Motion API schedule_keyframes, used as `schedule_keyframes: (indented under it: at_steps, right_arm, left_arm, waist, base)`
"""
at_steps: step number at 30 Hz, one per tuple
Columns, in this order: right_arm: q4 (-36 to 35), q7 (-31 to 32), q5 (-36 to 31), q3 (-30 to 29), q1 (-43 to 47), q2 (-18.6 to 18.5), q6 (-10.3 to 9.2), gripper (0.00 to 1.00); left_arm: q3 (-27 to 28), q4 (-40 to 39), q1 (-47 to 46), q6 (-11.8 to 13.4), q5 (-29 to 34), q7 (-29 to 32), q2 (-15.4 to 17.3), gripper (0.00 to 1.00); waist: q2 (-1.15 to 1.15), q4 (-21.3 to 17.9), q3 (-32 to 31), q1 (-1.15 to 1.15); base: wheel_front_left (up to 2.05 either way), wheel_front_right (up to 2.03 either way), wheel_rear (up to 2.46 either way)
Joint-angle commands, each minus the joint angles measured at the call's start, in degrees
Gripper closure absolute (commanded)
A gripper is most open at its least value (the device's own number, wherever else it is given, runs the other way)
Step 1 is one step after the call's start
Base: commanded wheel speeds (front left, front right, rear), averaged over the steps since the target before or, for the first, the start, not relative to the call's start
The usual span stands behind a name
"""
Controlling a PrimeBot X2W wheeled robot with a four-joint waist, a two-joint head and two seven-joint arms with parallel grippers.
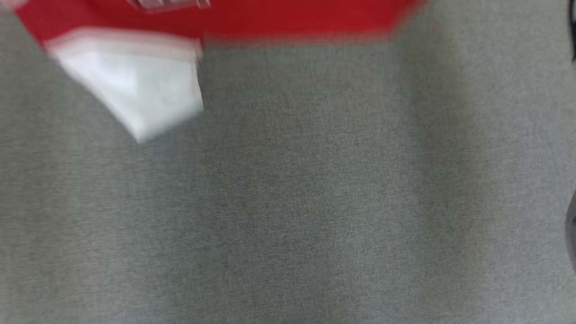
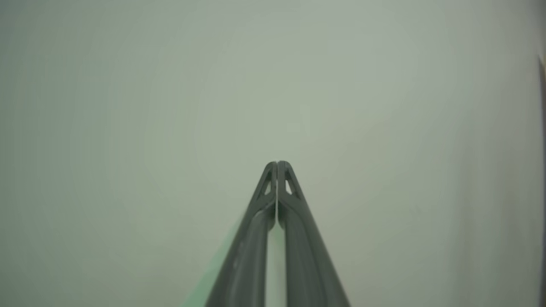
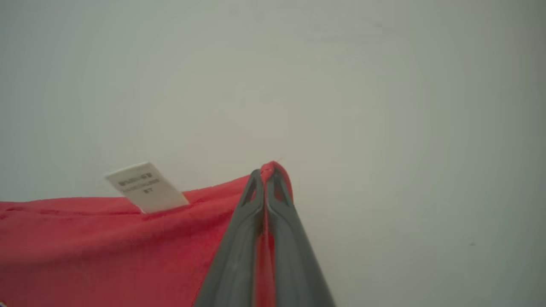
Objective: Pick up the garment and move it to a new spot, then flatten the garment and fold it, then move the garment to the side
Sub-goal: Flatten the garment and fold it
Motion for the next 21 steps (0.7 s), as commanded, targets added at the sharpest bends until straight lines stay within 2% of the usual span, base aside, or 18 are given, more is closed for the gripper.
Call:
schedule_keyframes:
  at_steps: [1, 5, 9, 13, 16, 19, 21]
  right_arm:
    - [0.6, -1.0, -0.4, -0.3, -0.7, 0.0, 0.03, 1.0]
    - [4.8, -7.8, -4.1, -0.5, -6.0, -0.8, 0.03, 1.0]
    - [8.2, -11.2, -6.3, 1.0, -6.8, -2.9, 0.03, 1.0]
    - [11.6, -11.7, -8.6, 5.7, -3.4, -5.5, 0.03, 1.0]
    - [14.6, -12.2, -7.6, 9.9, 1.1, -5.5, 0.03, 1.0]
    - [16.8, -12.8, -5.0, 13.9, 5.8, -5.4, 0.03, 1.0]
    - [17.4, -12.7, -3.2, 16.1, 8.9, -6.7, 0.03, 1.0]
  left_arm:
    - [-0.1, 0.4, -0.9, -0.5, 0.4, -0.8, -0.1, 1.0]
    - [-0.3, 1.8, -8.1, -4.5, 0.0, -7.6, -2.1, 1.0]
    - [-2.4, 0.8, -7.6, -6.2, -1.1, -11.2, -2.5, 1.0]
    - [-3.6, 1.4, 2.3, -6.6, -3.4, -12.6, -4.5, 1.0]
    - [-3.9, 1.0, 13.5, -6.4, -3.0, -12.7, -5.3, 1.0]
    - [1.0, -1.3, 25.6, -6.4, -3.9, -12.7, -9.6, 1.0]
    - [3.9, -3.1, 33.1, -6.5, -4.0, -12.7, -13.0, 1.0]
  waist:
    - [-0.02, -1.4, 4.0, -0.02]
    - [-0.02, -1.1, 4.2, -0.02]
    - [-0.02, -0.4, 5.5, -0.02]
    - [-0.02, 0.9, 6.9, -0.02]
    - [-0.02, 1.0, 7.0, -0.02]
    - [-0.02, 1.3, 5.7, -0.02]
    - [-0.02, 2.1, 4.5, -0.02]
  base:
    - [0.0, 0.0, 0.0]
    - [0.0, 0.0, 0.0]
    - [0.0, 0.0, 0.0]
    - [0.0, 0.0, 0.0]
    - [0.0, 0.0, 0.0]
    - [0.0, 0.0, 0.0]
    - [0.0, 0.0, 0.0]
